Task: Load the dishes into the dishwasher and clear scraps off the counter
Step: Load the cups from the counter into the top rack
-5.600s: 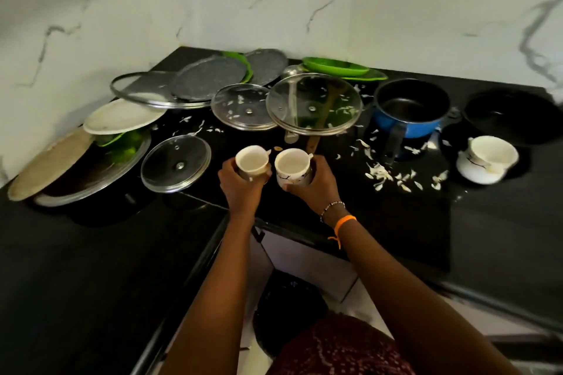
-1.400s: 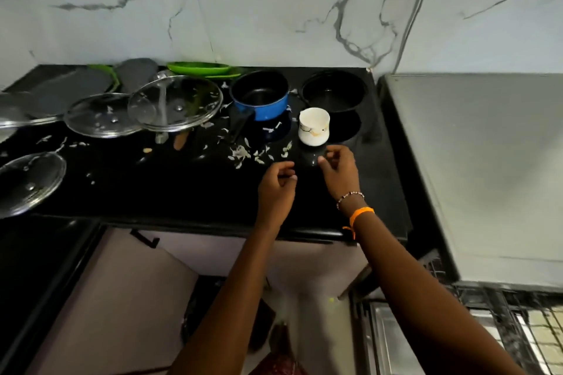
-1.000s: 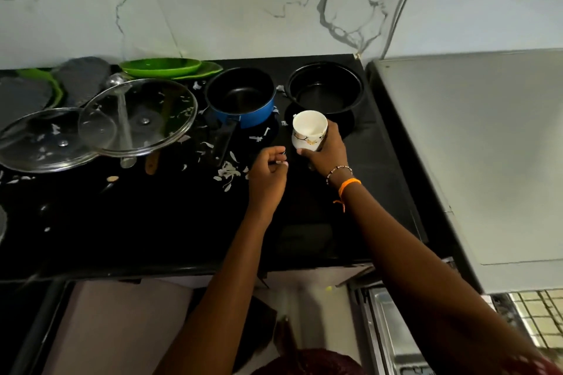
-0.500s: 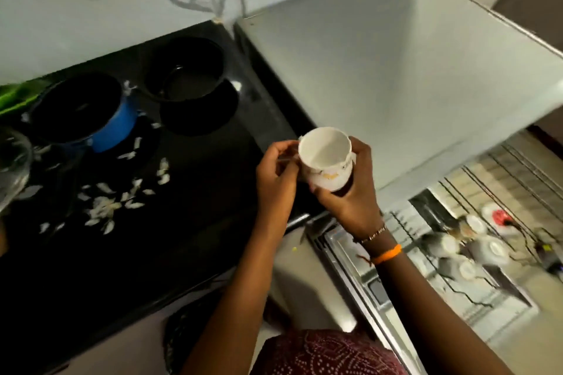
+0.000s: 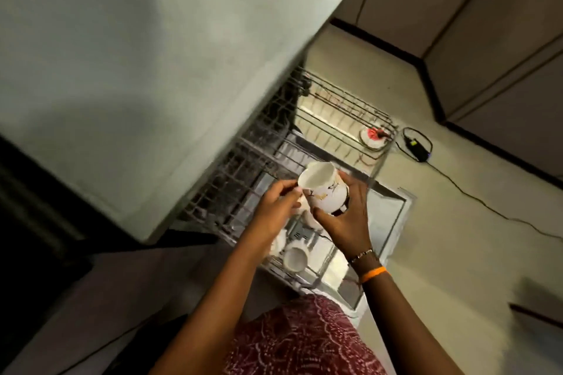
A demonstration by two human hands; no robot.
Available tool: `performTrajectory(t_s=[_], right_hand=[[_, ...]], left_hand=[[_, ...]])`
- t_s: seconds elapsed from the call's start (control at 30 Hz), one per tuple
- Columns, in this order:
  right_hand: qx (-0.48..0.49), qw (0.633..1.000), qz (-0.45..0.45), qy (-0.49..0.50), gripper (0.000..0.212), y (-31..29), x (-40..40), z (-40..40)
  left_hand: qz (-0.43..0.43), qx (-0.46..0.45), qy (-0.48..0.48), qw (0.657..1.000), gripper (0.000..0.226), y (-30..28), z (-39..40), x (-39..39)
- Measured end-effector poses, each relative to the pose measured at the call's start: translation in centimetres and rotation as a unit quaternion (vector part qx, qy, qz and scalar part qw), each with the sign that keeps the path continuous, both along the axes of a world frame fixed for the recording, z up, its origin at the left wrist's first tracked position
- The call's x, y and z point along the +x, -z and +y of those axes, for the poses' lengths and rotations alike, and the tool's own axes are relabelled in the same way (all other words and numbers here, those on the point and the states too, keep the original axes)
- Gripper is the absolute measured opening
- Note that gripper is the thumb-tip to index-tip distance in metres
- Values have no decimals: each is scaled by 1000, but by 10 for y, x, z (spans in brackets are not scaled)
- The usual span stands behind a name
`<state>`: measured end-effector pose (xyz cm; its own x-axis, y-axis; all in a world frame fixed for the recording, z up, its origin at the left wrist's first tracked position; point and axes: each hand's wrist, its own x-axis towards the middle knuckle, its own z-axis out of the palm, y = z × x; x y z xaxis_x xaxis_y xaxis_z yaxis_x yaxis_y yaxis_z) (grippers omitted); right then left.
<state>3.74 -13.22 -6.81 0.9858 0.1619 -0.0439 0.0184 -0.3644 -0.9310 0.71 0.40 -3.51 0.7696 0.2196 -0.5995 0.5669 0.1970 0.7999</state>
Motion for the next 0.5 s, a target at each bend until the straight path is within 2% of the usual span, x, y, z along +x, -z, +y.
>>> performTrajectory(t_s=[0.1,0.2,0.37,0.5], right_hand=[[-75,997,10,12,70,31,38,-31],[-134,990,33,31,70,65,76,-50],[-233,972,24,3,70,106,133,-51],[-325,944,-5,-49,71,132,165,-43]], left_hand=[[72,2,61,996,17,30,-26,22],[107,35,88,990,25,56,-41,41],[124,115,96,981,17,89,-41,70],[137,154,94,974,17,112,-40,85]])
